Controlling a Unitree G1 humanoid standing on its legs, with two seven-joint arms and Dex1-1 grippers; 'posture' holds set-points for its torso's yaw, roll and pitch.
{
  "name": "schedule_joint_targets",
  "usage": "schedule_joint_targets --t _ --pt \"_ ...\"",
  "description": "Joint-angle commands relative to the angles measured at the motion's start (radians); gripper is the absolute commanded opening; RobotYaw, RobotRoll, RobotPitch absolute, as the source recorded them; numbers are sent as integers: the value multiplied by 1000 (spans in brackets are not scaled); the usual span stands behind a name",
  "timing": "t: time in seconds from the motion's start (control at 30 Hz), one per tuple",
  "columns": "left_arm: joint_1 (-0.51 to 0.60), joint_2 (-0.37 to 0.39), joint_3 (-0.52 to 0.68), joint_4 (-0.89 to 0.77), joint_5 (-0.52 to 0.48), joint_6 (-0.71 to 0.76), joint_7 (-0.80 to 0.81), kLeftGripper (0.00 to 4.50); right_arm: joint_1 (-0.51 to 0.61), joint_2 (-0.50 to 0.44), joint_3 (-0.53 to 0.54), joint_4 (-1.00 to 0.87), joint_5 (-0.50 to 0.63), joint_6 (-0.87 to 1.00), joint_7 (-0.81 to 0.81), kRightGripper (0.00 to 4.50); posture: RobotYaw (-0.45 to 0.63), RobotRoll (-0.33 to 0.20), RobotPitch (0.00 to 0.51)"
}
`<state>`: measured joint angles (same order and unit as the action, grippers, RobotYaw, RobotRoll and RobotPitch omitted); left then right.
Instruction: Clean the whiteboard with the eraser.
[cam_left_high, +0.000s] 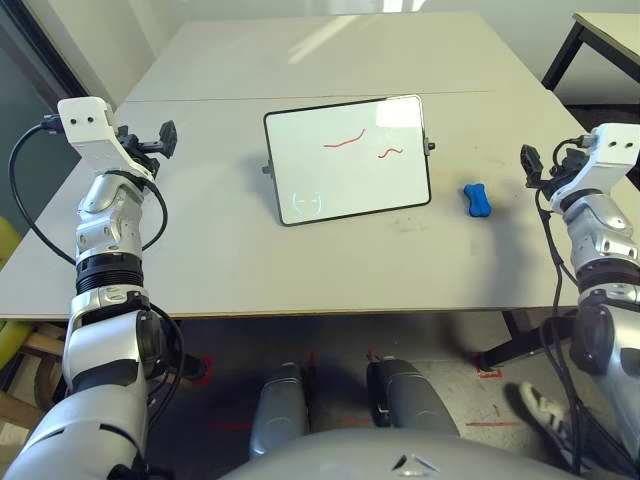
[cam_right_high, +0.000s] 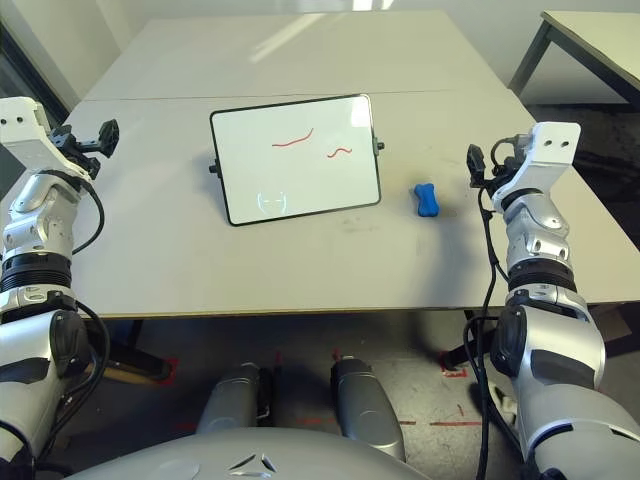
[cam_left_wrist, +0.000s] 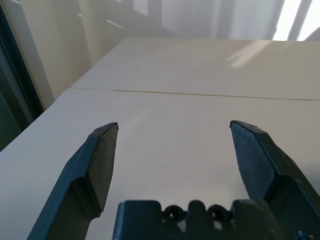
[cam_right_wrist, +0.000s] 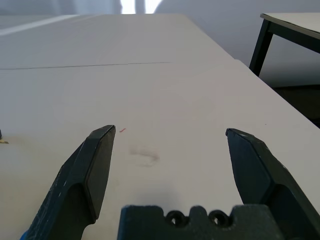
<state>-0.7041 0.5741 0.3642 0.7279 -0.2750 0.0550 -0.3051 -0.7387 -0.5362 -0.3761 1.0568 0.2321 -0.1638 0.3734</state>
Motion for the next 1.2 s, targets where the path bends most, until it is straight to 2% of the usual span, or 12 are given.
schedule_joint_targets --t 0.03,0.4,0.57,0.83,1.03,1.2 --pt "7 6 4 30 7 -5 1 4500 -11 -8 -14 19 12 -13 -7 4478 -93 0 34" --pt "4 -4 -28 -26 2 16 -59 4500 -25 -6 -10 34 7 -15 -21 4478 -89 0 33" --pt "75 -20 -105 -242 -32 100 -206 4500 -16 -7 -2 27 -2 -42 -17 4478 -86 0 35" --pt "176 9 -195 -530 -104 267 -422 4500 1 19 7 -8 9 -28 18 4478 -97 0 47" --pt "210 14 -261 -619 -114 335 -520 4500 44 33 39 -175 6 40 41 4478 -127 0 57" --pt "199 10 -307 -612 -109 349 -578 4500 113 32 76 -437 -1 268 -9 4478 -166 0 66"
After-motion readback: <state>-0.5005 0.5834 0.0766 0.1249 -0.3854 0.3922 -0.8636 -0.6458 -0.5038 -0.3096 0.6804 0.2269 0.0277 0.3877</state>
